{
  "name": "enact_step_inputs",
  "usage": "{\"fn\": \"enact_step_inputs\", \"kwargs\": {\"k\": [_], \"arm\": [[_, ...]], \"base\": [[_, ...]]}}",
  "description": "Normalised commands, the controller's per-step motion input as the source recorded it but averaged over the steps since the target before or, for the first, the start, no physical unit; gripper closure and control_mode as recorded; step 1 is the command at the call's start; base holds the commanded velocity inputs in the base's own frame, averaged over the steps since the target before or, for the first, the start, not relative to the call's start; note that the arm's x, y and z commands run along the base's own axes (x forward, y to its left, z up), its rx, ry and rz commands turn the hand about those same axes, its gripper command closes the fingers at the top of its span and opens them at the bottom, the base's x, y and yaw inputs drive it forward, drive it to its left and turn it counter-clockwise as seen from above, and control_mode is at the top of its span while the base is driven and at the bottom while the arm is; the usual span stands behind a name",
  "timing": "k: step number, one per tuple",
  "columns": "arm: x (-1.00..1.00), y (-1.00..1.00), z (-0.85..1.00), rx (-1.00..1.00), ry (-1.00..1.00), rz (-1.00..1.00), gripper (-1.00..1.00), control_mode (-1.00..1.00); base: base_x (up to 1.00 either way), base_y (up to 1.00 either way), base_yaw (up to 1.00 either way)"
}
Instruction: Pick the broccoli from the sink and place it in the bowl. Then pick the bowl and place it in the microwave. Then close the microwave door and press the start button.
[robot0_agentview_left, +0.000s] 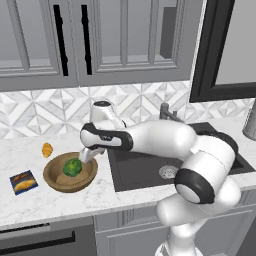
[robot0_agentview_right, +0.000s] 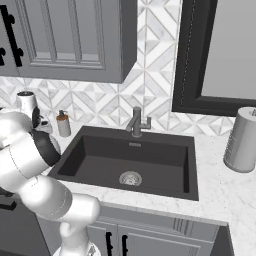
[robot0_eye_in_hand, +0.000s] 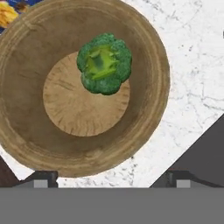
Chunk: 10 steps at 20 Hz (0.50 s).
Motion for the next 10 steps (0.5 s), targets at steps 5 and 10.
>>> {"fn": "enact_step_inputs", "kwargs": {"k": [5, 10], "arm": [[0.09, 0.00, -0.31, 0.05, 0.00, -0.27, -1.00, -1.00], [0.16, 0.02, -0.37, 0.08, 0.05, -0.20, -1.00, -1.00]], "base": [[0.00, 0.00, 0.00], [0.00, 0.00, 0.00]]}}
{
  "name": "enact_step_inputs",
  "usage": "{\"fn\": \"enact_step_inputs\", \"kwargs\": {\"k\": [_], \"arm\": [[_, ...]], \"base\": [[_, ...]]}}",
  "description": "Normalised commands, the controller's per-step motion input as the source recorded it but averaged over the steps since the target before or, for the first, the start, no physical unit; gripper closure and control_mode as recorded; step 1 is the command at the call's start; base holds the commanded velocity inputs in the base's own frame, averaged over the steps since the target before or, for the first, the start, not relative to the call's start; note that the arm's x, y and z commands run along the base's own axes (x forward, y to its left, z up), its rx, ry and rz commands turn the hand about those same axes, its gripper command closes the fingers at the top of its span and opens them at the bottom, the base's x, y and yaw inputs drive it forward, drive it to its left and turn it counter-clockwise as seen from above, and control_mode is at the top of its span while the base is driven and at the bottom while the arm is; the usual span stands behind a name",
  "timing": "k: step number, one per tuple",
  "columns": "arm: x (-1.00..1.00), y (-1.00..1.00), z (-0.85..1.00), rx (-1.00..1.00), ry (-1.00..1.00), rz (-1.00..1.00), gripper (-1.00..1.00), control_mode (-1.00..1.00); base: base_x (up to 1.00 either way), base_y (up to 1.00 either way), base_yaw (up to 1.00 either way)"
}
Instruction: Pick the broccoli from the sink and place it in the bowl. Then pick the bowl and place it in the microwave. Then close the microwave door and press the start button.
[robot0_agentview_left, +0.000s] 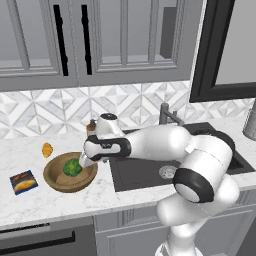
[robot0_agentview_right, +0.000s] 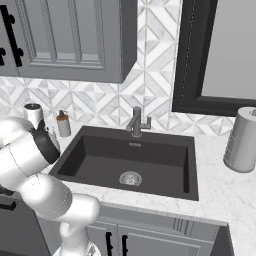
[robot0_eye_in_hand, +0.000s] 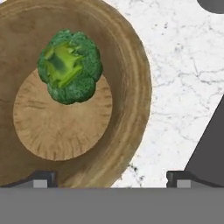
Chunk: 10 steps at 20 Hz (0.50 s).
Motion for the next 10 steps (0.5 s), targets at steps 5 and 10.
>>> {"fn": "enact_step_inputs", "kwargs": {"k": [5, 10], "arm": [[0.29, 0.06, -0.44, 0.01, 0.07, -0.16, -1.00, -1.00], [0.11, 0.13, -0.37, 0.01, 0.03, -0.13, -1.00, -1.00]], "base": [[0.00, 0.00, 0.00], [0.00, 0.00, 0.00]]}}
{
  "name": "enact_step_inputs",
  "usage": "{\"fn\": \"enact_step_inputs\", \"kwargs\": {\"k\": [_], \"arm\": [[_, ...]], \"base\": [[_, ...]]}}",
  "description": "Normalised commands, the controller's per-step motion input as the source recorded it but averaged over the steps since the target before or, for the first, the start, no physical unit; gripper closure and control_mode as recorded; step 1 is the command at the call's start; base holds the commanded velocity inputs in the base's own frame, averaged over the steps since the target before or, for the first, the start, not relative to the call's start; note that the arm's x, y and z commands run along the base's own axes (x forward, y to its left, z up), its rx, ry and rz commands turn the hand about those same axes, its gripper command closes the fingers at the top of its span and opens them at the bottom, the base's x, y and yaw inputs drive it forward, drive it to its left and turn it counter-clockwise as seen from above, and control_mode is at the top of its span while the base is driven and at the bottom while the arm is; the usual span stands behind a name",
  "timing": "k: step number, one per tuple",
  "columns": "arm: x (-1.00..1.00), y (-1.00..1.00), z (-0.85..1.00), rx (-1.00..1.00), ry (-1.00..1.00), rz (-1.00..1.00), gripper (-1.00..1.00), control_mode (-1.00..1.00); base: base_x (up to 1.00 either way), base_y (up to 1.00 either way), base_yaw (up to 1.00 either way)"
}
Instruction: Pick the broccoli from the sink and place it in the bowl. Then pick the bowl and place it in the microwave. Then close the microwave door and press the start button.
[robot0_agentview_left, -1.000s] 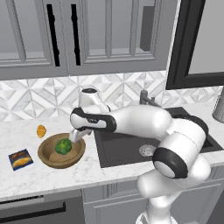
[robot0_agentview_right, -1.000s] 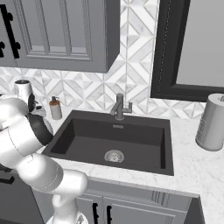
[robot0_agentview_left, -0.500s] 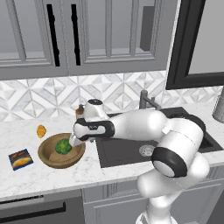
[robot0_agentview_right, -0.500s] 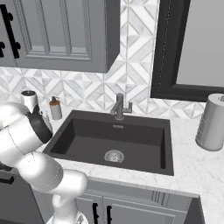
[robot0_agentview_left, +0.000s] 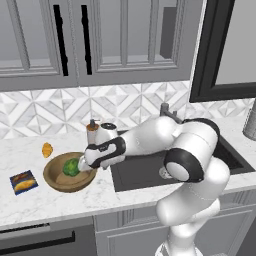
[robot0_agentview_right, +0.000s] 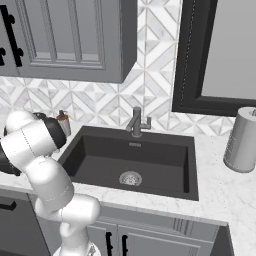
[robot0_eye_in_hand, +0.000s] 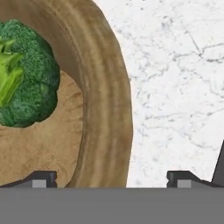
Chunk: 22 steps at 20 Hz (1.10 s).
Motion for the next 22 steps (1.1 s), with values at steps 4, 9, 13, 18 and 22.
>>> {"fn": "enact_step_inputs", "kwargs": {"k": [4, 9, 13, 18, 22], "arm": [[0.00, 0.18, -0.26, 0.01, 0.02, -0.12, 1.00, -1.00], [0.00, 0.05, -0.05, 0.01, 0.08, -0.05, 1.00, -1.00], [-0.09, -0.01, 0.40, 0.00, 0.00, 0.00, 1.00, -1.00], [-0.17, -0.18, 1.00, 0.00, 0.00, 0.00, 1.00, -1.00], [-0.36, -0.41, 1.00, 0.00, 0.00, 0.00, 1.00, -1.00]], "base": [[0.00, 0.00, 0.00], [0.00, 0.00, 0.00], [0.00, 0.00, 0.00], [0.00, 0.00, 0.00], [0.00, 0.00, 0.00]]}}
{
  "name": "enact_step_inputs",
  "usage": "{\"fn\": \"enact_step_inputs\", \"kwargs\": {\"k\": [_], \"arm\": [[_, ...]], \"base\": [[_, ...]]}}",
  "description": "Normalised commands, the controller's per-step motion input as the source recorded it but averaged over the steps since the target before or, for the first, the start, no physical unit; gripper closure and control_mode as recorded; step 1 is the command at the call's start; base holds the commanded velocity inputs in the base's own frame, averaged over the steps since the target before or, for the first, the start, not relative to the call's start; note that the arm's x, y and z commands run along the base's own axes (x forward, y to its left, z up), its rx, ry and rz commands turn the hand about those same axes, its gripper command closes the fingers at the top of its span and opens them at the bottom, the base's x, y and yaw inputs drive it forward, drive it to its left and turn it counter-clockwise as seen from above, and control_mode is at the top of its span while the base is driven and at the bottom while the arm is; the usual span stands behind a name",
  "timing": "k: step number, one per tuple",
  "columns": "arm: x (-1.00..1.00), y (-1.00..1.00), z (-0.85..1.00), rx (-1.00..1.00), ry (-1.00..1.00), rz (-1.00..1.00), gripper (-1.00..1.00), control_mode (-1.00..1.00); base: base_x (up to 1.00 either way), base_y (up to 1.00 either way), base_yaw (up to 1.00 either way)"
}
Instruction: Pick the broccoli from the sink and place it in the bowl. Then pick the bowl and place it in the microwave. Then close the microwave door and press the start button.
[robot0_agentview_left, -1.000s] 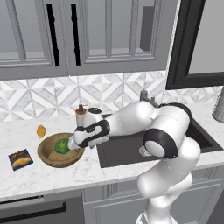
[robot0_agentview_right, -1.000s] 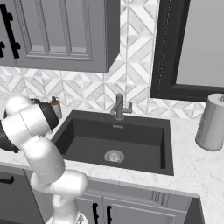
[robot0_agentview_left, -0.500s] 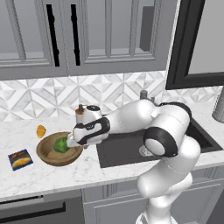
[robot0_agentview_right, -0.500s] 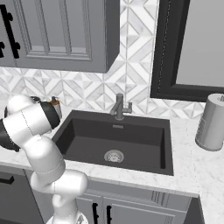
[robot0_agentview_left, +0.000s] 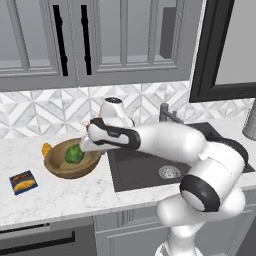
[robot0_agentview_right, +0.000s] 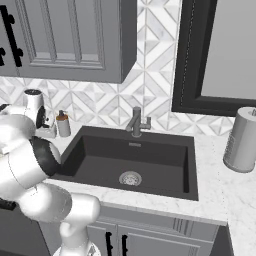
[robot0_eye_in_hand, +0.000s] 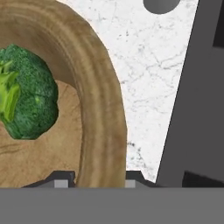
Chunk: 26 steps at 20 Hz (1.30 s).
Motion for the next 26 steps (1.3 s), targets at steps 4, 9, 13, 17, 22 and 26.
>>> {"fn": "enact_step_inputs", "kwargs": {"k": [4, 9, 13, 17, 22, 26], "arm": [[-0.54, -0.53, 1.00, 0.05, 0.00, 0.00, 1.00, -1.00], [-0.46, -0.58, 0.98, 0.05, 0.00, 0.00, 1.00, -1.00], [-0.39, -0.78, 0.79, 0.06, -0.08, 0.00, 1.00, -1.00], [-0.38, -0.85, 0.73, 0.08, -0.06, 0.00, 1.00, -1.00], [-0.30, -0.85, 0.70, 0.02, -0.04, 0.00, 1.00, -1.00], [-0.02, -0.75, 0.53, 0.00, -0.02, -0.04, 1.00, -1.00]], "base": [[0.00, 0.00, 0.00], [0.00, 0.00, 0.00], [0.00, 0.00, 0.00], [0.00, 0.00, 0.00], [0.00, 0.00, 0.00], [0.00, 0.00, 0.00]]}}
